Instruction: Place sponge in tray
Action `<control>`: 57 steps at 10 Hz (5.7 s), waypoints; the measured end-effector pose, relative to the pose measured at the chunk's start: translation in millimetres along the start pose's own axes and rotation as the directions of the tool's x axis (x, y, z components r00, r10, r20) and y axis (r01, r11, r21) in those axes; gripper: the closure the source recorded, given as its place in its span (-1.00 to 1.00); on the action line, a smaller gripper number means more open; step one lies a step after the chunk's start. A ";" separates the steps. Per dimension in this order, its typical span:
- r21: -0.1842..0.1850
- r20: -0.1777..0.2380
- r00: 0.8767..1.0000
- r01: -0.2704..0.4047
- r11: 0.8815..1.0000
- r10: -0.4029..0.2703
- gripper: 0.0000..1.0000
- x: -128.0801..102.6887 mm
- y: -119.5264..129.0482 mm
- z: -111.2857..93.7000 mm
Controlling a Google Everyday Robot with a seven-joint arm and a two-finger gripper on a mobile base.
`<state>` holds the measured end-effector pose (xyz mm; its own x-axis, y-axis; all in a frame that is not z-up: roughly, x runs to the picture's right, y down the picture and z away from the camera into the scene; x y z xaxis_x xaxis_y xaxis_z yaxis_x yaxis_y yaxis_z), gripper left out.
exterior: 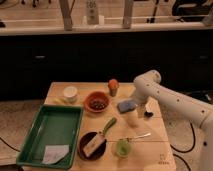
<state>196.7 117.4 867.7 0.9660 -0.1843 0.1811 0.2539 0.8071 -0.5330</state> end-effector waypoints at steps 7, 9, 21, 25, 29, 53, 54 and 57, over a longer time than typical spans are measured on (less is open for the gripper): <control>-0.002 0.034 0.998 0.048 0.999 -0.048 -0.60 -12.2 -10.5 16.8; -0.005 0.048 0.998 0.052 0.999 -0.051 -0.60 -12.7 -9.9 23.3; -0.015 0.101 0.993 0.058 0.998 -0.057 -0.60 -14.6 -14.4 37.0; -0.018 0.117 0.991 0.060 0.998 -0.057 -0.60 -15.4 -16.3 39.7; -0.025 0.134 0.990 0.053 0.998 -0.049 -0.60 -13.1 -17.0 41.4; -0.076 0.186 0.982 0.028 0.997 -0.014 -0.60 -6.6 -20.4 50.4; -0.077 0.188 0.982 0.026 0.997 -0.012 -0.60 -6.3 -20.7 50.6; -0.081 0.190 0.982 0.024 0.996 -0.008 -0.60 -5.7 -20.7 51.6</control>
<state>183.5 130.7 920.4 0.9373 -0.0808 0.3391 0.2799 0.7543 -0.5938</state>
